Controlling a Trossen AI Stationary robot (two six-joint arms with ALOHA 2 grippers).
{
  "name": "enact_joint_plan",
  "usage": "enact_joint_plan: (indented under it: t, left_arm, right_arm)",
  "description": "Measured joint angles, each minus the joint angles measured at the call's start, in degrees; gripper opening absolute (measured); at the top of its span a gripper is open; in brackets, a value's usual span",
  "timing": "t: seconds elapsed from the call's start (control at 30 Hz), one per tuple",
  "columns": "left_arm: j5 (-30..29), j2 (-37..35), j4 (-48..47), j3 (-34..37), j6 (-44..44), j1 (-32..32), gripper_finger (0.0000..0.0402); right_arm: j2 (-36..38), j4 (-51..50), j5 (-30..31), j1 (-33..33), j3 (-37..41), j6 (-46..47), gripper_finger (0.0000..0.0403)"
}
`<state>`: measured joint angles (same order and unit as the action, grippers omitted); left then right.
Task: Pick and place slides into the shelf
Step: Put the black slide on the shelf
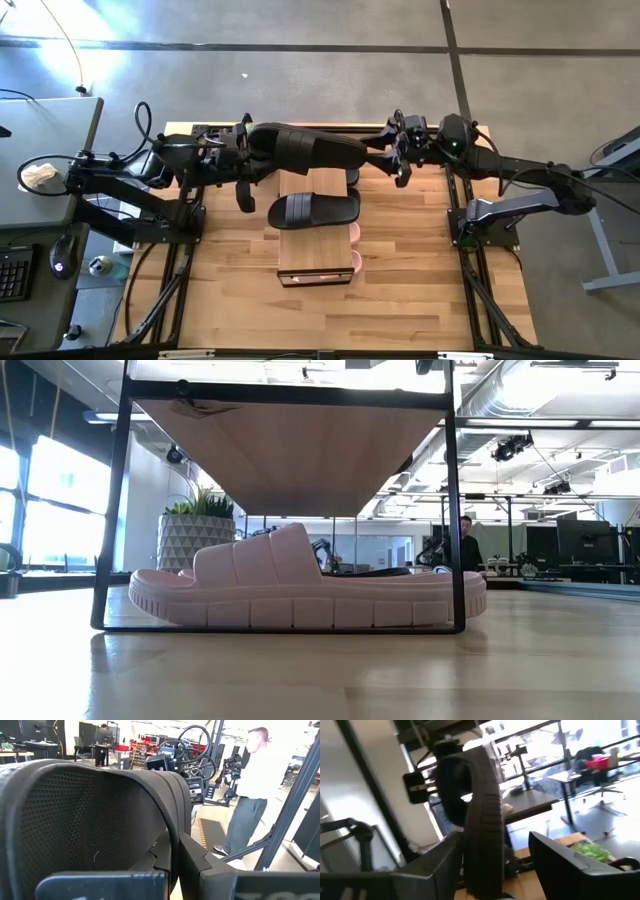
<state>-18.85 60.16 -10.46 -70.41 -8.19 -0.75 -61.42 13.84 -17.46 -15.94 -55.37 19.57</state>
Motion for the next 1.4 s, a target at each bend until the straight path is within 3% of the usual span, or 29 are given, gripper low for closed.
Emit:
enact_joint_plan:
  t: [0.2, 0.5, 0.93, 1.1, 1.23, 1.4]
  left_arm:
    - [-0.4, 0.3, -0.1, 0.0, 0.0, 0.0, 0.0]
    - [-0.9, 1.5, -0.4, 0.0, -0.2, 0.0, 0.0022]
    - [1.1, 0.8, 0.1, 0.0, 0.4, 0.1, 0.0161]
    - [0.7, -1.1, 0.2, -0.1, 1.1, -0.1, 0.0209]
    - [0.2, -2.7, 0.0, 0.0, 1.8, 0.0, 0.0234]
    - [-1.3, -4.2, -1.7, -0.1, 2.4, 0.0, 0.0248]
  right_arm:
    - [-2.0, 0.7, 2.7, 0.0, 0.0, 1.2, 0.0162]
    - [-4.7, 1.1, 4.5, -0.1, 0.0, 2.4, 0.0036]
    - [-2.1, 0.2, 9.5, -1.0, 0.0, 2.6, 0.0036]
    - [1.5, -4.5, 15.8, -1.6, 0.0, 4.3, 0.0036]
    - [5.2, -11.1, 17.7, -2.1, 0.1, 6.5, 0.0036]
    - [10.1, -17.3, 15.6, -2.9, 0.0, 13.3, 0.0036]
